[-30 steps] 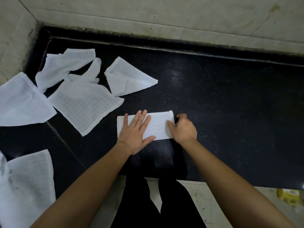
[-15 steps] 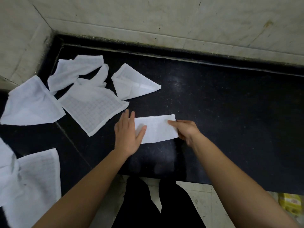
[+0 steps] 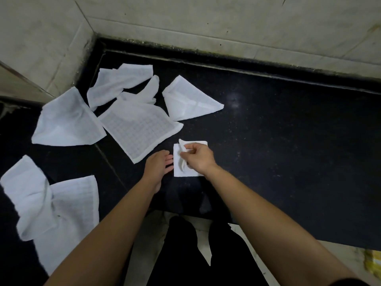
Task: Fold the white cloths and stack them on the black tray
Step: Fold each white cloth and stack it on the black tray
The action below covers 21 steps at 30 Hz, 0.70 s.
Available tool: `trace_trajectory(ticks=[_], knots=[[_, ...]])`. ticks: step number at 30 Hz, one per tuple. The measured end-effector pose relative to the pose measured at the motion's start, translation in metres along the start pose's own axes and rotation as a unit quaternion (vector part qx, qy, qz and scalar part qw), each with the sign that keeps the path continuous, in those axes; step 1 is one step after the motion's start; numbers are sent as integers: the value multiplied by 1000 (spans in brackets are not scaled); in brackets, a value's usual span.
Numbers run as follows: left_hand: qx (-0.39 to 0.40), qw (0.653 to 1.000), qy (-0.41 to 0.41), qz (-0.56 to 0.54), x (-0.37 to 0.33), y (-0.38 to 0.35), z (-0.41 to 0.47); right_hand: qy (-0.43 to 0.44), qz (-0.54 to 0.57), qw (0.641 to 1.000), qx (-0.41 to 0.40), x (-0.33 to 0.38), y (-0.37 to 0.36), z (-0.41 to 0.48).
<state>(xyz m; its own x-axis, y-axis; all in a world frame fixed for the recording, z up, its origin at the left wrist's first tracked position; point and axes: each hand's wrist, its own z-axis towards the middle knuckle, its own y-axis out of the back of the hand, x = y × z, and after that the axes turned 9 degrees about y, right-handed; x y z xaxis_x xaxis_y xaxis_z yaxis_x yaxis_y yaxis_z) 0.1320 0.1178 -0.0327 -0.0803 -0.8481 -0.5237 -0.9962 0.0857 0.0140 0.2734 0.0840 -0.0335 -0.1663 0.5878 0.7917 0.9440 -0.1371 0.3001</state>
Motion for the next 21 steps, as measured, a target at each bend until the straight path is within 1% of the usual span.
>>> trace_trajectory(ticks=[5,8,10,12,13,15,21], knots=[[9,1000,-3,5,3,4,3,1,-35,999,37,-3,-15,-3],[15,999,-14,33,3,9,1,23,-67,997,-11,-3,2,-12],[-7,991,-58,122,5,13,4,54,-113,990,-58,-8,18,-19],[-32,965,-113,233,9,16,6,85,-166,979,-83,-13,31,-27],[-40,955,-128,265,10,17,6,97,-191,973,-87,-17,36,-29],[-42,949,-129,286,11,18,4,114,-231,963,-79,-24,42,-33],[-37,953,-118,277,16,14,-3,143,-316,938,-24,-38,46,-41]])
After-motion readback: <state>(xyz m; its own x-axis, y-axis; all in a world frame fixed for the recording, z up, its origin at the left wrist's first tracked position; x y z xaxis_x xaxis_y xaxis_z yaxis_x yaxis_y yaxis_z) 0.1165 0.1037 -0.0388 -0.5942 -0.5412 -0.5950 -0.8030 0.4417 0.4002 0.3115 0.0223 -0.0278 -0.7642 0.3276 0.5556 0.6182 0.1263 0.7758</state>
